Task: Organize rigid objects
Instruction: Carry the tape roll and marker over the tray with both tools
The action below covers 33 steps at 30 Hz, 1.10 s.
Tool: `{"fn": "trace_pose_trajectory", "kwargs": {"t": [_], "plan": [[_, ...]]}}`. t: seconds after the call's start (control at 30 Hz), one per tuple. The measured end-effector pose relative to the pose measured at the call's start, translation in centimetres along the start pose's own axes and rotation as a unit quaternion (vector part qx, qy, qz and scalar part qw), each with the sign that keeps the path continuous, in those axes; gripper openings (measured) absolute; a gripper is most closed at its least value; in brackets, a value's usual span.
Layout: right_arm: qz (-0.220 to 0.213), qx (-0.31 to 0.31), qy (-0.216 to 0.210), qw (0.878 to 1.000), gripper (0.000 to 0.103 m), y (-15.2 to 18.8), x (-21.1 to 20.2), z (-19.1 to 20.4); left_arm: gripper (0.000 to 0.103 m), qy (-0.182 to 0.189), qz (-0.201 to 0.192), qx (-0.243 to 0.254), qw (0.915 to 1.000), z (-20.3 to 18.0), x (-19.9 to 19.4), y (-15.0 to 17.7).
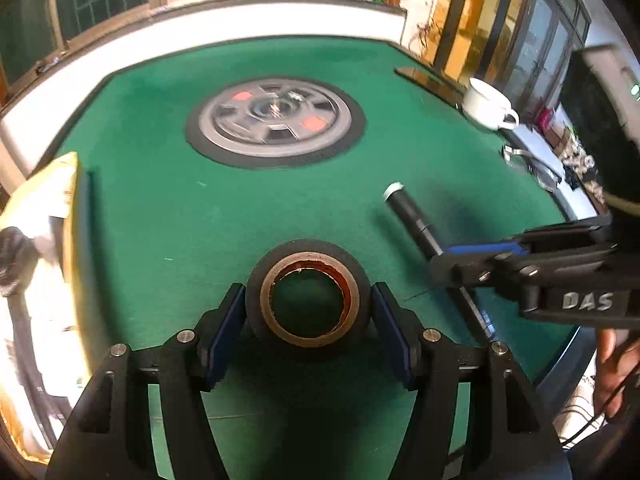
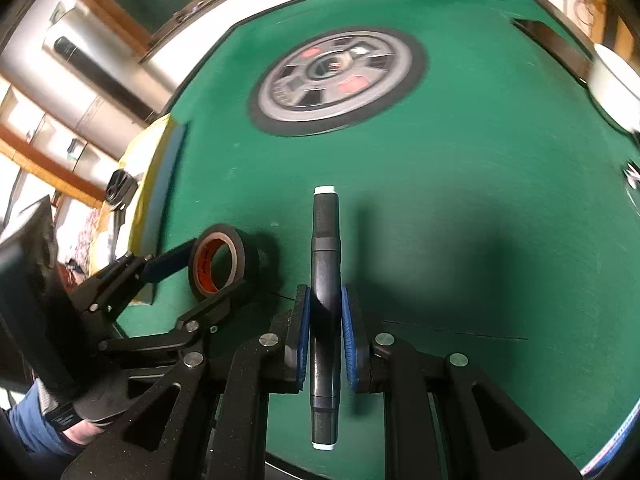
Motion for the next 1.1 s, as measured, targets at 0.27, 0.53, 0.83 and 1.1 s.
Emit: {"fn": "trace_pose_trajectory", "kwargs": {"t": [0.27,0.53,0.83,1.1], "plan": [[-0.003,-0.031,-0.009,0.999,0.013,-0.5,0.8,4.0,0.062,-0.018,-0.038,-0.023,0.9988,3.4,-3.7,0.2],[0.002,-0.052,-0.02,0.998,0.013,-1.5,1.9,8.0,0.062,-0.036,-0.064,-0.059,0.9955,7.5,-6.4,1.1],[0.002,-0.079,-0.052,0.996,0.014,-2.8,2.9,13.8,0.062,-0.062,-0.078,-0.11,0.989,13.1,-8.8,3.2],[0.02,-0.1,-0.081,0.991,0.014,-3.9,5.4,19.1,0.062,-0.085,-0.073,-0.148,0.9827,18.6,-9.4,4.7]]}}
Point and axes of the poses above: each gripper's, at about its wrist camera, not at the fingertips, and x roughly the way its jaws point, z to its left, y to its underside, the point moved 1 cm from there along x, roughly the way its jaws point, and after that the axes turned 2 degrees about z, right-handed, at the moved point
